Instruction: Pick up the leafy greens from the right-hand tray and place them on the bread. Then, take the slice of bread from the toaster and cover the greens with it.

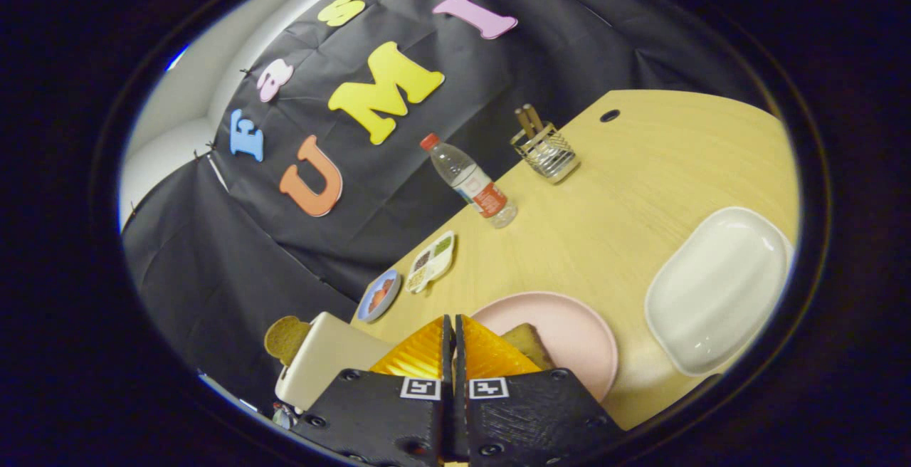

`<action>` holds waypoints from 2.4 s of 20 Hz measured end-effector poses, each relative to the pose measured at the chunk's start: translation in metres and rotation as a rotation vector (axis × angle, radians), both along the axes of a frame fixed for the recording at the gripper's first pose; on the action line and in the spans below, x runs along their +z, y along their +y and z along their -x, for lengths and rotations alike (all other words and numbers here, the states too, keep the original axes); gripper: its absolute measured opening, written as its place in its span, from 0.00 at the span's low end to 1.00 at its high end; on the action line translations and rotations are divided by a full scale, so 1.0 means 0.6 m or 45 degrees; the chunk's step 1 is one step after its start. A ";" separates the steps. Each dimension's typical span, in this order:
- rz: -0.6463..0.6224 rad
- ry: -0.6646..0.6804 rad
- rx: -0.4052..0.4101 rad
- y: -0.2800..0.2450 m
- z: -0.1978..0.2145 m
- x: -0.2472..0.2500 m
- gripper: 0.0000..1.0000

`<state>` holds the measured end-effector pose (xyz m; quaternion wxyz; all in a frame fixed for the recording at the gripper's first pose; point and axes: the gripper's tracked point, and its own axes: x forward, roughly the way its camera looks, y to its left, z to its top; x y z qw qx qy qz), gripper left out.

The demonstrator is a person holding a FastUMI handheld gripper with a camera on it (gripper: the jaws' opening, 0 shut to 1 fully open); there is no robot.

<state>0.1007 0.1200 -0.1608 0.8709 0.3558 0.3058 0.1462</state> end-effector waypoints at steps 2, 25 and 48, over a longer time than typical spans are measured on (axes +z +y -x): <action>0.042 0.026 -0.015 -0.020 0.001 -0.024 0.00; 0.679 -0.585 -0.059 0.171 0.113 0.254 0.96; 0.723 -0.158 0.106 0.445 0.040 0.131 0.58</action>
